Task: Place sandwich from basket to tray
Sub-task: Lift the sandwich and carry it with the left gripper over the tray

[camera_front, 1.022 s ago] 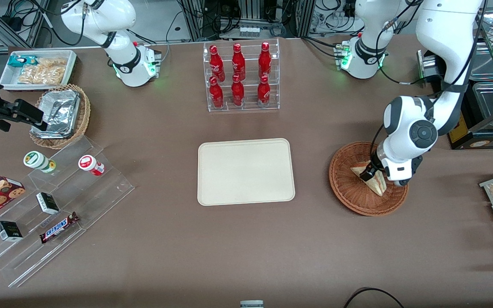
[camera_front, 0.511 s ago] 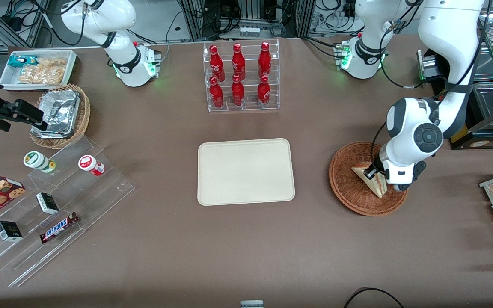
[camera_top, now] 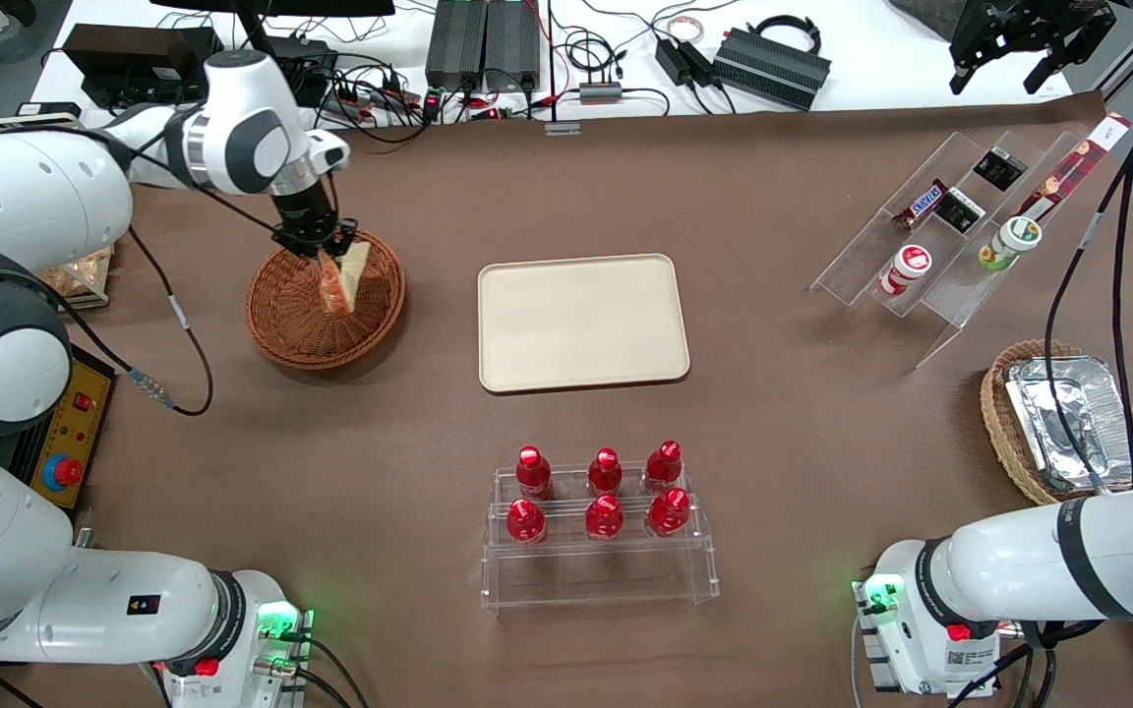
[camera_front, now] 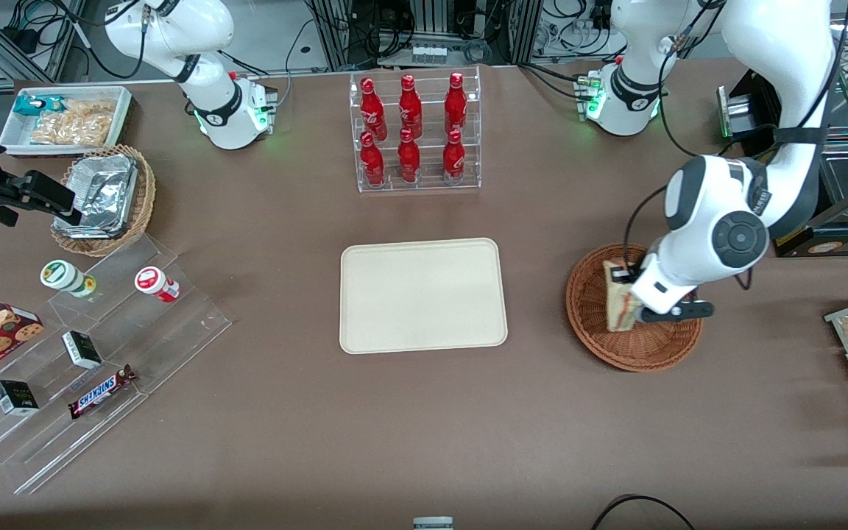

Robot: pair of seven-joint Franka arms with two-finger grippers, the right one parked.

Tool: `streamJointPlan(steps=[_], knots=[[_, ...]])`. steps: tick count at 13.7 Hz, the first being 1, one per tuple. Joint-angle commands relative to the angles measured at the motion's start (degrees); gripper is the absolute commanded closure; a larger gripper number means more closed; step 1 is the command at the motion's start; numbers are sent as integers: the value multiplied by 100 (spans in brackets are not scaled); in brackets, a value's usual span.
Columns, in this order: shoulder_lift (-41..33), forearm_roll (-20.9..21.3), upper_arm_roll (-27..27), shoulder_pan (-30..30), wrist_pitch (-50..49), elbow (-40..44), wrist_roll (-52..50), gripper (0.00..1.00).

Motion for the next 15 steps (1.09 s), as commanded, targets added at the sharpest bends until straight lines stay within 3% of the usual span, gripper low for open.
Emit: streamJointPlan(steps=[1, 3, 6, 11, 15], knots=[[444, 78, -600, -27, -143, 540, -536, 94], [857, 576, -1057, -114, -152, 980, -1360, 97], [1472, 1264, -1095, -833, -161, 1622, -2635, 100], [1728, 1292, -1086, -1554, -152, 1957, -3349, 100], [2325, 1414, -1068, -2100, -169, 2782, -4008, 100]])
